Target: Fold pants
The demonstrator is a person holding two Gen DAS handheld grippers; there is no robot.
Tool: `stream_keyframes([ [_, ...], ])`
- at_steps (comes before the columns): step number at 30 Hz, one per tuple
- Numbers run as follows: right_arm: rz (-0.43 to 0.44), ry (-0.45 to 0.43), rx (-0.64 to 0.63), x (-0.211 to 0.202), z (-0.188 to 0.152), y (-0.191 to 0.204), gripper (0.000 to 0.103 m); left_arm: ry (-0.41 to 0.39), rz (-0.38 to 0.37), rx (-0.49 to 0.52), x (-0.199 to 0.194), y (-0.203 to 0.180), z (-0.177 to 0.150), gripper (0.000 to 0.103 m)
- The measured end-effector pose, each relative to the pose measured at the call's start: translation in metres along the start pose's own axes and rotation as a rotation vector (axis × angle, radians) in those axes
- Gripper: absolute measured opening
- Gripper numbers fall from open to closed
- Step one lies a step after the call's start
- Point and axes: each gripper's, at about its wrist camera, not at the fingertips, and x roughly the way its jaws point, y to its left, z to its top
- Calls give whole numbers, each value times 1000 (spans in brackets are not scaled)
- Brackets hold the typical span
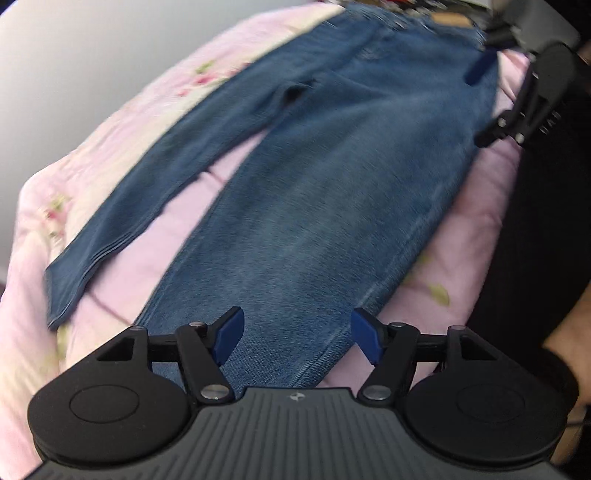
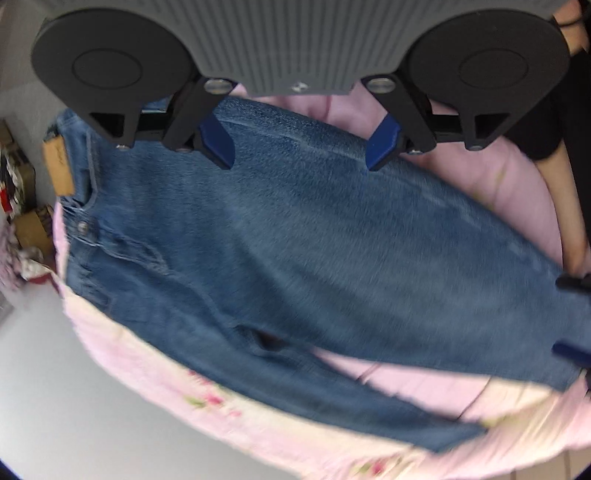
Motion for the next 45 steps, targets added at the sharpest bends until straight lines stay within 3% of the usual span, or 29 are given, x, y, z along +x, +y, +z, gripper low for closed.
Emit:
stream_keyframes([
  [4, 70, 104, -123, 26, 7, 8, 75, 53, -49, 109, 26, -11, 0, 78],
  [10, 11, 119, -374, 48, 11, 26, 87, 106, -53, 205, 59, -27, -2, 80],
  [17, 62, 144, -376, 73, 23, 16, 84, 153, -27, 194, 81, -26, 8, 90],
  [20, 62, 108, -406, 70, 22, 19, 68, 139, -25, 156, 80, -21, 9, 76],
  [22, 58, 84, -426, 63, 21, 21, 50, 115, -34, 127, 76, -18, 10, 51],
  [23, 55, 69, -434, 59, 20, 22, 45, 102, -32, 119, 74, -18, 10, 44],
  [25, 52, 42, -444, 50, 18, 24, 23, 75, -20, 107, 68, -20, 11, 19],
  [30, 11, -29, -433, 35, 30, 25, 18, 3, 60, 68, 53, -7, 22, 14],
  [37, -77, -120, -343, 28, 82, -4, 16, -47, 104, -107, 49, 45, 69, 14],
  [40, -105, -110, -312, 43, 111, -16, 16, -17, 64, -221, 68, 78, 90, 14],
  [45, -42, -33, -247, 81, 142, -35, 17, 89, -66, -349, 126, 115, 102, 14],
])
